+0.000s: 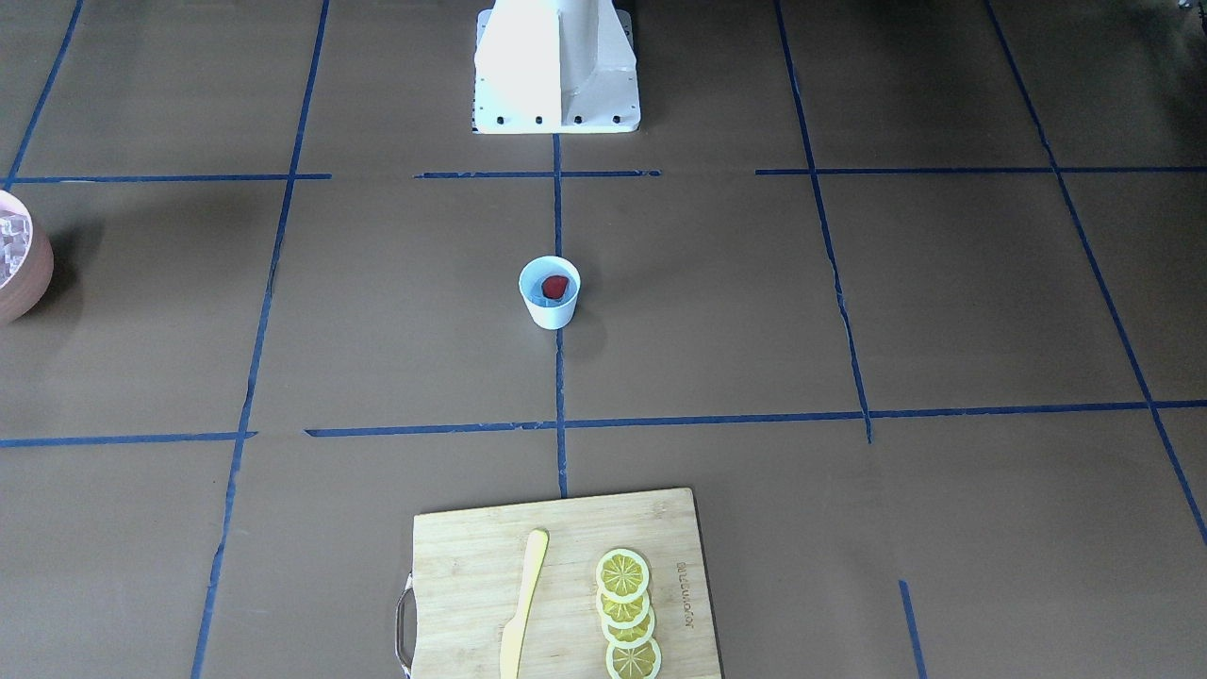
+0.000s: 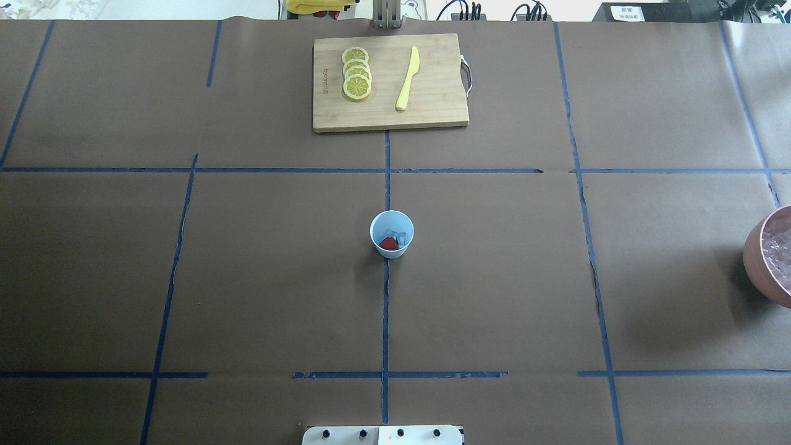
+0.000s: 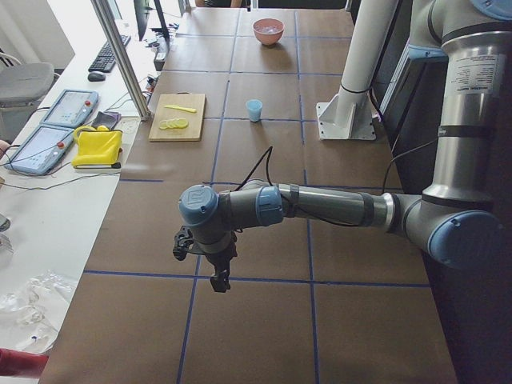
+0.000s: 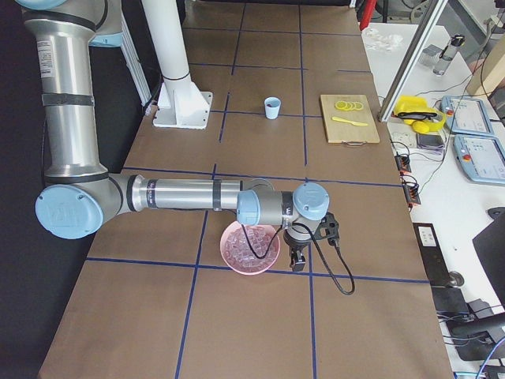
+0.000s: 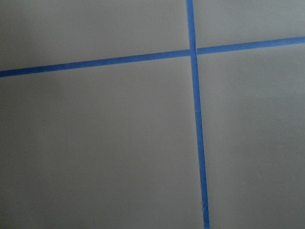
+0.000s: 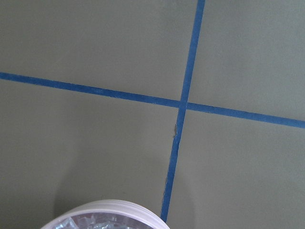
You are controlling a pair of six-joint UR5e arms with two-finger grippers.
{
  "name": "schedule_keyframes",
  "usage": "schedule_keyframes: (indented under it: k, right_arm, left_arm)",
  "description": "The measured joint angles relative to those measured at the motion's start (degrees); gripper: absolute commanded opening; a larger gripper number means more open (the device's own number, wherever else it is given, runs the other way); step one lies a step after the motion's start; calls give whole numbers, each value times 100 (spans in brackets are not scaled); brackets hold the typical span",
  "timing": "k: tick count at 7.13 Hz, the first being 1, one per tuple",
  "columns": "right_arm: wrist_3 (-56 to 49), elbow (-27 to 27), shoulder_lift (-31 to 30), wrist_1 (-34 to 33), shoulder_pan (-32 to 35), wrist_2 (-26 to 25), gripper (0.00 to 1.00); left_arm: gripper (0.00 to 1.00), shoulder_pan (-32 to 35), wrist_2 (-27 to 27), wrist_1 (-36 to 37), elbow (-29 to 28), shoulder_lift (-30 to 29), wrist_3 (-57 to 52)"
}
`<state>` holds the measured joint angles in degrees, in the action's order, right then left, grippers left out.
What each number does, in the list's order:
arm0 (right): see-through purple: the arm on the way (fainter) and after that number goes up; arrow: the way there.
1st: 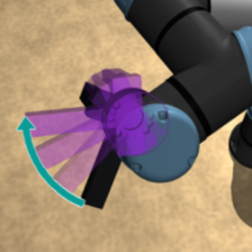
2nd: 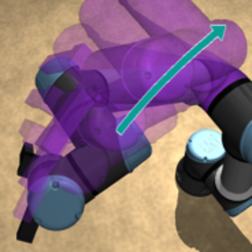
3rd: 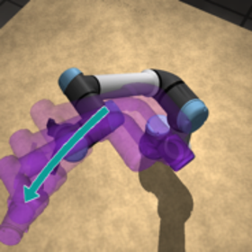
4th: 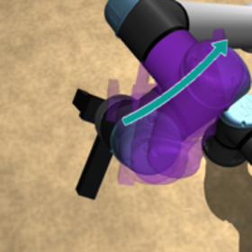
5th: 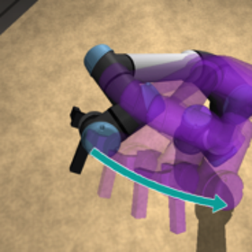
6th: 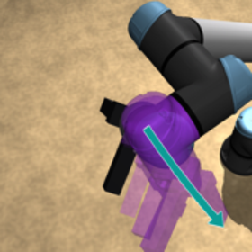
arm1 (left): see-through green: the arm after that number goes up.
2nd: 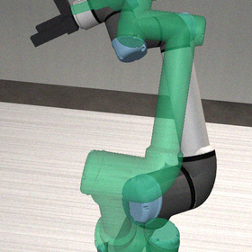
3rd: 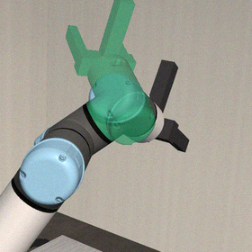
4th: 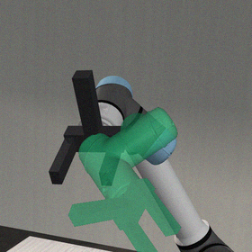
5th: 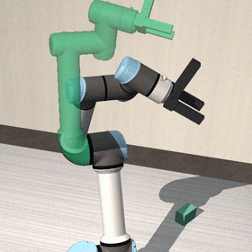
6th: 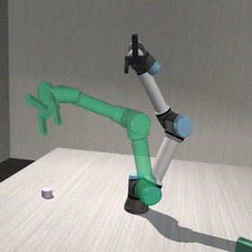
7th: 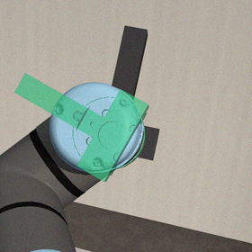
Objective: Put ice and strawberries in cup
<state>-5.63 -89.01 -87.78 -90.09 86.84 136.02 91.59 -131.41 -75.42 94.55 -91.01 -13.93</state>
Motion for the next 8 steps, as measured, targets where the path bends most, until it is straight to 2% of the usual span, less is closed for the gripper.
schedule_keyframes:
  k: [3, 8]
  right_arm:
    - [8, -7, 6, 0, 0, 2, 100]
    - [9, -10, 7, 0, 0, -4, 100]
  left_arm:
    - [100, -1, -337, -200, -11, 34, 356]
    - [100, 0, -317, -221, -15, 24, 434]
